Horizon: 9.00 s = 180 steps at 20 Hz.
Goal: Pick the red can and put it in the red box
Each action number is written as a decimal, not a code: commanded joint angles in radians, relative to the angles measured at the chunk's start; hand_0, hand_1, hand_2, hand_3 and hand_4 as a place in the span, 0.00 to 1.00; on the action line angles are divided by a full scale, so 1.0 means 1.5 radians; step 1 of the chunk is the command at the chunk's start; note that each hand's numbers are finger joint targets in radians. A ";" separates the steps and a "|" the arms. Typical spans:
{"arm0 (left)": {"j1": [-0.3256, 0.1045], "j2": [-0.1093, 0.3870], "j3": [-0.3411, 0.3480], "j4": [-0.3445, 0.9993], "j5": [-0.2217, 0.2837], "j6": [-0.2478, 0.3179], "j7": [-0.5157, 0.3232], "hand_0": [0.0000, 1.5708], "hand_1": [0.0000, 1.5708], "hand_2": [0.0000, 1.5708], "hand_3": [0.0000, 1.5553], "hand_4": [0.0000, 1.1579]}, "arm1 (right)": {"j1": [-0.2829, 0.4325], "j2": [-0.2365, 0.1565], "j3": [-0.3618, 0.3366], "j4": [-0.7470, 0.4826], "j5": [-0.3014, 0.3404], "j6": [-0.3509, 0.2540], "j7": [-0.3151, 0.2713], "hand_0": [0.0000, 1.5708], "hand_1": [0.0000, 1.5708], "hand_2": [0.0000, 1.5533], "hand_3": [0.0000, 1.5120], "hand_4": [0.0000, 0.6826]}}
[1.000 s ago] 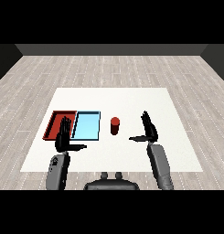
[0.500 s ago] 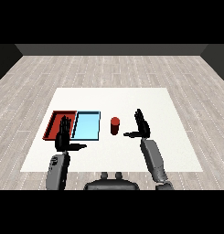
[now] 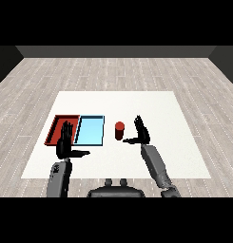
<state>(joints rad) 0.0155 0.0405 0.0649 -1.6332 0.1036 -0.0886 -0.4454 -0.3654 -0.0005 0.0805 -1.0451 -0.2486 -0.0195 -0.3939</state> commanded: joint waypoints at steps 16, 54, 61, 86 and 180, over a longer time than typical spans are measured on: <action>-0.005 -0.002 -0.001 0.017 0.011 -0.011 -0.013 0.00 0.00 0.00 0.00 0.00 | -0.091 0.000 0.131 0.155 -0.167 -0.058 -0.082 0.00 0.00 0.00 0.00 0.00; 0.010 -0.010 -0.006 0.022 0.000 -0.004 -0.042 0.00 0.00 0.00 0.00 0.00 | -0.284 0.000 0.269 0.413 -0.389 -0.073 -0.148 0.00 0.00 0.00 0.00 0.00; 0.017 0.000 -0.008 0.024 0.019 -0.030 -0.052 0.00 0.00 0.00 0.00 0.00 | -0.290 0.000 0.324 0.412 -0.437 -0.100 -0.131 0.00 0.00 0.00 0.00 0.00; 0.013 -0.023 -0.025 0.007 -0.005 0.005 -0.039 0.00 0.00 0.00 0.00 0.00 | -0.330 0.000 0.447 0.404 -0.475 -0.299 -0.075 0.99 0.99 0.95 0.93 0.82; -0.292 -0.027 -0.416 0.302 0.192 0.433 0.084 1.00 1.00 0.99 0.95 0.97 | -0.063 0.000 0.315 -0.313 -0.008 -0.347 0.047 0.95 0.95 0.93 0.92 0.96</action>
<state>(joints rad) -0.3660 0.0073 -0.5477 -1.2377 0.3533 0.4821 -0.3168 -0.4656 -0.0074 0.5333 -1.4694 -0.2683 -0.5208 -0.3632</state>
